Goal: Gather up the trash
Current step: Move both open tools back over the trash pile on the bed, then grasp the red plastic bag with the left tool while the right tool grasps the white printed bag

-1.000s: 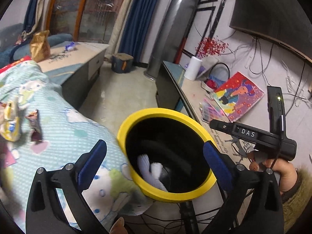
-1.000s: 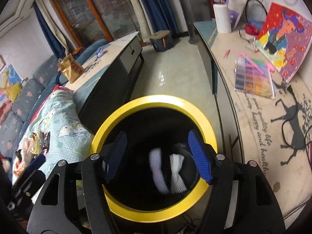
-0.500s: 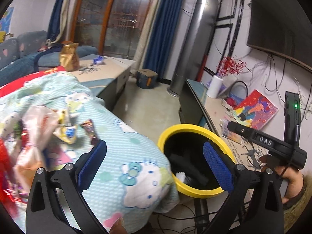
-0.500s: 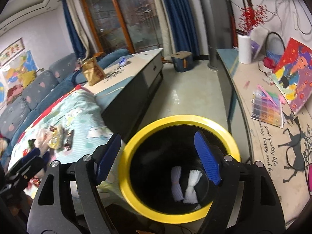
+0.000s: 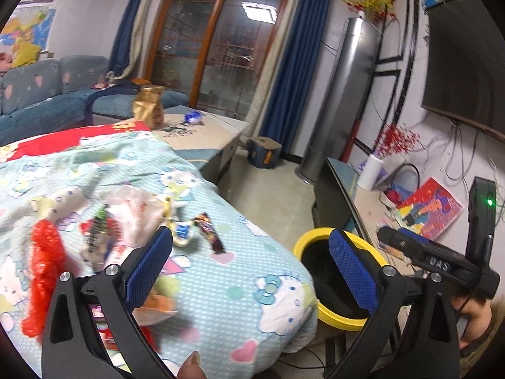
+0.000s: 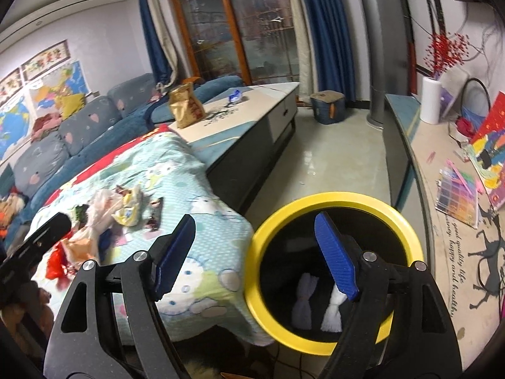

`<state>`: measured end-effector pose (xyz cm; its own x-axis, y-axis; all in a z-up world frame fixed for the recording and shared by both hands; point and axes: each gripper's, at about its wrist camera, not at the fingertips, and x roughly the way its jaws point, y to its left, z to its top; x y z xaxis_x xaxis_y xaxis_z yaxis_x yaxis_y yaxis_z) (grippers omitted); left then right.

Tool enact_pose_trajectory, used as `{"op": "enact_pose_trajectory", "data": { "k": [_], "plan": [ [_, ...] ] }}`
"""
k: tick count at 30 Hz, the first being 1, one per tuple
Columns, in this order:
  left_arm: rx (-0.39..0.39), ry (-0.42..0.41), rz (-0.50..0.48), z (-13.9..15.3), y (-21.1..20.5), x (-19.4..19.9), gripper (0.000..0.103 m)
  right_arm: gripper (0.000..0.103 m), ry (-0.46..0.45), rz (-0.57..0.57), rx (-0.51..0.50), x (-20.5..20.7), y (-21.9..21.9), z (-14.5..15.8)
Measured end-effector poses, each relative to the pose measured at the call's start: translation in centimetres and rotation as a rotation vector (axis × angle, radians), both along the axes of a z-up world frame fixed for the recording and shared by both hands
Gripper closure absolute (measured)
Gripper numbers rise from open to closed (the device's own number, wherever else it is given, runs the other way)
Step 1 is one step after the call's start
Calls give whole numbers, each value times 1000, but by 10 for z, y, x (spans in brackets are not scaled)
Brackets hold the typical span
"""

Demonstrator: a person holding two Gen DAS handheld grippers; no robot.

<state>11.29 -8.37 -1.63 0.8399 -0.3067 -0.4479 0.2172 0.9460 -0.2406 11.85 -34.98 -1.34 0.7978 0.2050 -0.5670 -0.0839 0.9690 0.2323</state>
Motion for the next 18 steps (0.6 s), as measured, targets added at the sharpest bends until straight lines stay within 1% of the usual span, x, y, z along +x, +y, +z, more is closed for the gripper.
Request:
{"op": "enact_pose_trajectory", "data": {
  "k": [9,18],
  "plan": [
    [-15,-15,126,6,53,-7,7,32,-19,140,-16,-6,48,7],
    [-40,-14,227,7,97,-15,7,31,-38,288,-31,-16,103,13]
  ]
}}
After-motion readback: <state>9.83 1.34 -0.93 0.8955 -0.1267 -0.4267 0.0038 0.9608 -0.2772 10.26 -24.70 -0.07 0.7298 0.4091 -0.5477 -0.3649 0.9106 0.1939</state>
